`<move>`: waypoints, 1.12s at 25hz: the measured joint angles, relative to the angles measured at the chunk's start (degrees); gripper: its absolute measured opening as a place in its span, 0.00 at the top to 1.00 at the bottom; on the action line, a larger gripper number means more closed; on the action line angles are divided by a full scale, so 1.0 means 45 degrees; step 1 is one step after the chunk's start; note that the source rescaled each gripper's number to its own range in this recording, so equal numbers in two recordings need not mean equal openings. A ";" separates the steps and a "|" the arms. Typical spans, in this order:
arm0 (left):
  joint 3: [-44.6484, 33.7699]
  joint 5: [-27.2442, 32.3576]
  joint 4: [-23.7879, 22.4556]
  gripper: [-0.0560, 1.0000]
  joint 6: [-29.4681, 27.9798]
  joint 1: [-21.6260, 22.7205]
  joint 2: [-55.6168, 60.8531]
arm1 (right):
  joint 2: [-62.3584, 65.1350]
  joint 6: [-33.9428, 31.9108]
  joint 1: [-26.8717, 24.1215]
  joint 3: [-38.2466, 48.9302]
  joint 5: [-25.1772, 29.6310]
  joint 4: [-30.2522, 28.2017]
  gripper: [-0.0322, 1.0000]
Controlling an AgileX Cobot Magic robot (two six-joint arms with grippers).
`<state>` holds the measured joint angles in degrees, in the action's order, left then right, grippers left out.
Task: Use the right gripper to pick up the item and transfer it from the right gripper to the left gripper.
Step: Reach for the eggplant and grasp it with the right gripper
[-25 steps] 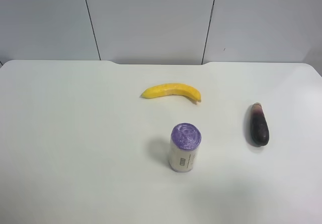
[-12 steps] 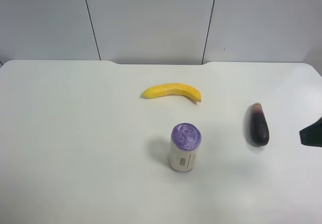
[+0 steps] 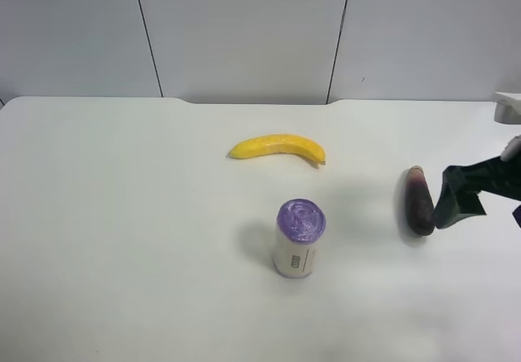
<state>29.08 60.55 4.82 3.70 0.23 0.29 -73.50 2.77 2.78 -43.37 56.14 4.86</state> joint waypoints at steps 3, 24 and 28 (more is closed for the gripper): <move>0.0000 0.0000 0.0000 0.00 0.0000 0.0000 0.0000 | -0.1083 0.0000 0.0000 -0.0731 -0.0145 -0.0004 0.00; 0.0000 0.0000 0.0000 0.00 0.0000 0.0000 0.0000 | -0.6078 0.0000 0.0000 -0.1337 -0.3935 -0.0349 0.00; 0.0000 0.0000 0.0000 0.00 0.0000 0.0000 0.0000 | -0.6579 0.0040 0.0000 -0.1337 -0.4197 -0.0349 0.00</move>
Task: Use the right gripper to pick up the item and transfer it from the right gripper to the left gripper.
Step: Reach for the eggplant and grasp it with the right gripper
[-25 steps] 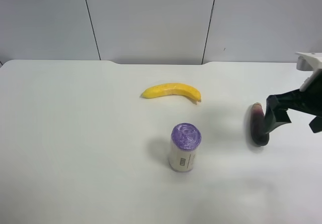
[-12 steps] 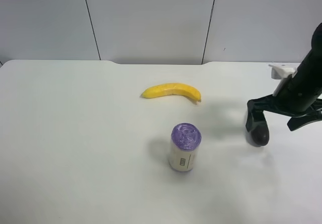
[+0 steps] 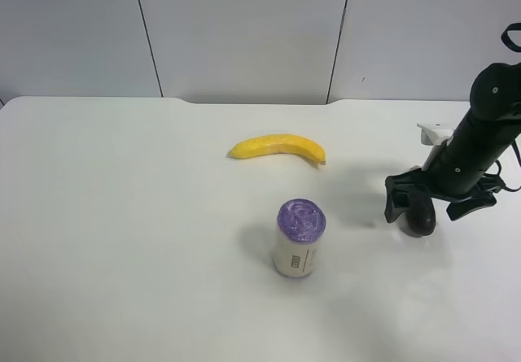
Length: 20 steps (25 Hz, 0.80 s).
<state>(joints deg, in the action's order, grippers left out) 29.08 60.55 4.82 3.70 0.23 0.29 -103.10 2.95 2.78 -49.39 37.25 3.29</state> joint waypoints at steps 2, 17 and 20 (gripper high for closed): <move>0.0000 0.0000 0.0000 0.00 0.0000 0.0000 0.0000 | -0.0238 0.0016 0.0000 -0.0004 -0.0060 0.0000 0.00; 0.0000 0.0000 0.0000 0.00 0.0000 0.0000 0.0000 | -0.0694 0.0235 0.0000 -0.0004 -0.0420 -0.0022 0.51; 0.0000 0.0000 0.0000 0.00 0.0000 0.0000 0.0000 | -0.0694 0.0235 0.0000 -0.0004 -0.0370 -0.0022 0.72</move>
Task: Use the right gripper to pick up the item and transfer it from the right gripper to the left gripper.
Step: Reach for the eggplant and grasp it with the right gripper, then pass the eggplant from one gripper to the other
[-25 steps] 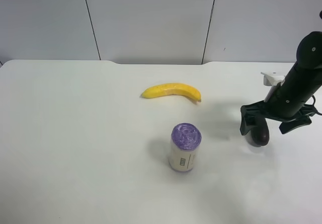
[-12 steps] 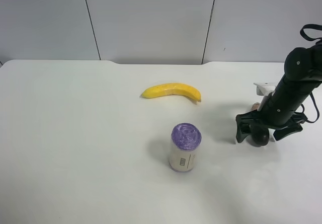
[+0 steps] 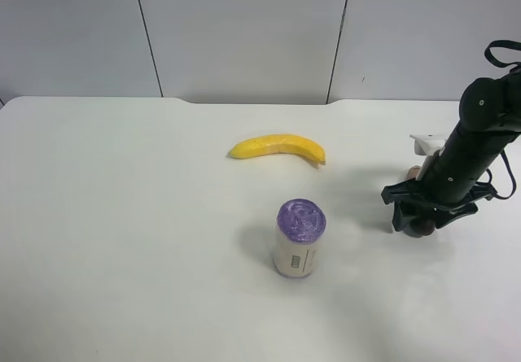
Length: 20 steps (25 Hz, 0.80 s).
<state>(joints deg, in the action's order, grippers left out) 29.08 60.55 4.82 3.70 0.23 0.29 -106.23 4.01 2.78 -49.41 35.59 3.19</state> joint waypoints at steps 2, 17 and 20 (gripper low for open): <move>0.0000 0.0000 0.0000 0.00 0.0000 0.0000 0.0000 | 0.0000 0.0000 0.0000 0.0000 0.0000 0.0000 0.83; 0.0000 0.0000 0.0000 0.00 0.0000 0.0000 0.0000 | 0.0200 0.0000 0.0000 0.0000 0.0537 0.0000 0.96; 0.0000 0.0000 0.0000 0.00 0.0000 0.0000 0.0000 | 0.0739 0.0000 0.0000 0.0000 0.1105 0.0000 0.96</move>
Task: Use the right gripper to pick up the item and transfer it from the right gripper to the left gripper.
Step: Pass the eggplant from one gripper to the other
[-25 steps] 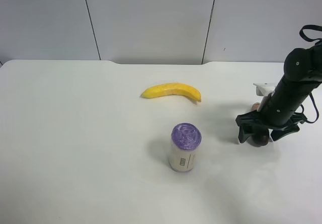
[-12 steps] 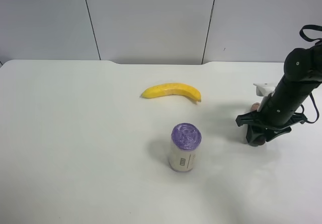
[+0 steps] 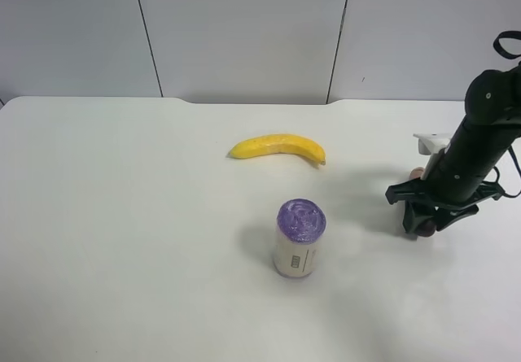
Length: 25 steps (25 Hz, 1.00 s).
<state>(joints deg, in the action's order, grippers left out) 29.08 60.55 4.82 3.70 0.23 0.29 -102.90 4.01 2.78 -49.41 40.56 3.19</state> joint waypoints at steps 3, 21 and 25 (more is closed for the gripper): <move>0.0000 0.0000 0.0000 0.00 0.0000 0.0000 0.0000 | 0.0744 0.0000 0.0000 0.0000 0.0358 0.0000 0.96; 0.0000 0.0000 0.0000 0.00 0.0000 0.0000 0.0000 | 0.4413 0.0425 0.2318 0.0000 0.2353 0.0035 0.96; 0.0000 0.0000 0.0000 0.00 0.0000 0.0000 0.0000 | 0.4601 0.0684 0.3103 -0.0522 0.3375 0.0189 0.96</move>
<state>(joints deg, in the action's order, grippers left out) 29.08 60.55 4.82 3.70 0.23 0.29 -82.20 7.08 16.74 -51.76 55.75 4.04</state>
